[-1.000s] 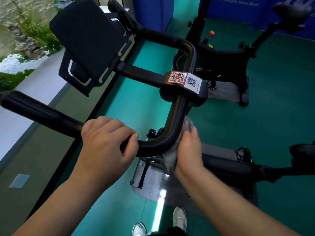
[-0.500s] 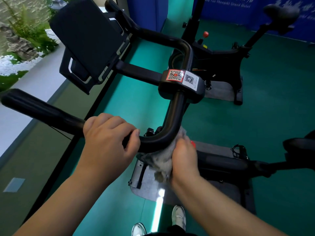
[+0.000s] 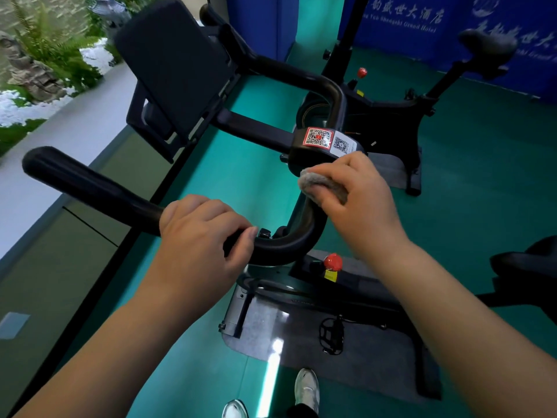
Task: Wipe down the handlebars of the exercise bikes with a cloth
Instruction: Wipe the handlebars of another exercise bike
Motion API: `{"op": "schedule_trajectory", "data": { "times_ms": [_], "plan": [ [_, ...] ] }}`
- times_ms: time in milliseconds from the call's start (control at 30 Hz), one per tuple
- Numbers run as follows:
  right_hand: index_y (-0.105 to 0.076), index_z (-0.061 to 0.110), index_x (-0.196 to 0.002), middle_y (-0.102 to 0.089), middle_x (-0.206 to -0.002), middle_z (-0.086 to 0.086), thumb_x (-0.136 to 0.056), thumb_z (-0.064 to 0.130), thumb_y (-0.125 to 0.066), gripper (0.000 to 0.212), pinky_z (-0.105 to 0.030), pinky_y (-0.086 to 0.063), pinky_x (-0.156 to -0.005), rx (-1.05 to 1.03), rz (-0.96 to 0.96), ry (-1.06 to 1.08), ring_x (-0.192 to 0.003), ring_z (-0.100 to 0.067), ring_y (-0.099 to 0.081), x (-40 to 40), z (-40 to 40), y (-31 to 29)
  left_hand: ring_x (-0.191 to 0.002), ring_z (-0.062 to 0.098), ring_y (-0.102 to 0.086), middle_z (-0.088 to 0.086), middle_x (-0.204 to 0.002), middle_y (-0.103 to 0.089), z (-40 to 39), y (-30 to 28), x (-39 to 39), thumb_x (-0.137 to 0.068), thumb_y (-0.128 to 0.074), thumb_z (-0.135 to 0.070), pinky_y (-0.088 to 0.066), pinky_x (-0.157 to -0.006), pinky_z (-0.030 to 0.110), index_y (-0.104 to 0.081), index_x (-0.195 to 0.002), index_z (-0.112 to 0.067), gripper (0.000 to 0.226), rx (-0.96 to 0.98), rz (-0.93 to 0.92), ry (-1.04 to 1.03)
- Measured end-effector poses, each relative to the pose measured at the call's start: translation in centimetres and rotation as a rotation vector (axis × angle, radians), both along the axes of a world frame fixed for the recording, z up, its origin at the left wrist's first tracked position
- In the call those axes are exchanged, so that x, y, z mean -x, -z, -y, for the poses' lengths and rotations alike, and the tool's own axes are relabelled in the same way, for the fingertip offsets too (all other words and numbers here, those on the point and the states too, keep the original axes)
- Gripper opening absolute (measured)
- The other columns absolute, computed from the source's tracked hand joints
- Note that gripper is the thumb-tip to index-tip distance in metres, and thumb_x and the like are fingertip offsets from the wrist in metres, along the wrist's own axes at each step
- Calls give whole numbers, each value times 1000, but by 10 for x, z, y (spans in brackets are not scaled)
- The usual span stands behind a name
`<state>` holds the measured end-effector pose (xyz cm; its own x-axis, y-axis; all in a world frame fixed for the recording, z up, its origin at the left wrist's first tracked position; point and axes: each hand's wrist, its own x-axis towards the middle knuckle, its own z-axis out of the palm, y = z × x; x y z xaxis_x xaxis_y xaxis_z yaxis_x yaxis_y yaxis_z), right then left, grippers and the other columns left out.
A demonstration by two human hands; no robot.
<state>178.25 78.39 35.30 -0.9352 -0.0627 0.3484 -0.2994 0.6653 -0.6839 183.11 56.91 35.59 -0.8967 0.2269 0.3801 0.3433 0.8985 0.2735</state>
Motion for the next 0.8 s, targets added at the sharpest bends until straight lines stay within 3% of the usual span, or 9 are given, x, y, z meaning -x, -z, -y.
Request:
{"op": "schedule_trajectory", "data": {
  "times_ms": [67, 200, 367, 467, 600, 733, 800],
  "plan": [
    [-72, 28, -104, -51, -94, 8, -85, 30, -69, 19, -12, -43, -76, -72, 39, -59, -87, -3, -49, 2, 0, -1, -84, 18, -53, -13, -77, -60, 5, -2, -1, -88, -48, -41, -34, -82, 36, -70, -78, -28, 28, -9, 8, 10],
    [-73, 26, -104, -53, -97, 7, -84, 37, -68, 24, -32, -50, -77, -331, 65, -214, -90, -10, -51, 5, 4, -19, -86, 19, -56, -13, -81, -63, 20, -6, -4, -86, -52, -43, -33, -86, 39, -71, -82, -29, 24, 7, -11, -34],
    [-73, 29, -101, -56, -102, 6, -88, 36, -62, 18, -37, -49, -80, -773, 32, -210, -102, -21, -51, 49, 9, -46, -91, 19, -54, -13, -87, -64, 35, -11, -7, -86, -51, -47, -28, -88, 35, -72, -89, -28, 28, 28, -18, -52],
    [-73, 24, -99, -60, -107, 5, -90, 33, -58, 20, -39, -51, -82, -1031, 120, -331, -103, -20, -56, 54, 26, -49, -94, 19, -55, -13, -89, -65, 42, -12, -9, -85, -54, -43, -28, -90, 36, -72, -89, -29, 23, 18, -24, -78],
    [-73, 26, -96, -65, -100, 9, -87, 30, -62, 15, -37, -52, -80, -1053, 273, -406, -94, -14, -61, 54, 34, -55, -96, 20, -56, -13, -93, -66, 50, -10, -12, -86, -55, -39, -29, -91, 36, -72, -94, -28, 22, -18, -44, -96],
    [-72, 27, -93, -62, -99, 6, -86, 35, -63, 14, -38, -54, -71, -1111, 71, -310, -98, -21, -56, 63, 29, -59, -100, 21, -56, -12, -100, -67, 54, -8, -15, -87, -54, -39, -30, -93, 37, -72, -101, -28, 26, -12, -44, -85],
    [-72, 27, -94, -65, -99, 6, -87, 34, -62, 14, -36, -54, -73, -1164, 109, -345, -97, -21, -58, 61, 32, -59, -101, 21, -56, -11, -101, -67, 57, -8, -16, -86, -56, -37, -31, -93, 38, -72, -101, -28, 24, -14, -50, -89]
  ]
}}
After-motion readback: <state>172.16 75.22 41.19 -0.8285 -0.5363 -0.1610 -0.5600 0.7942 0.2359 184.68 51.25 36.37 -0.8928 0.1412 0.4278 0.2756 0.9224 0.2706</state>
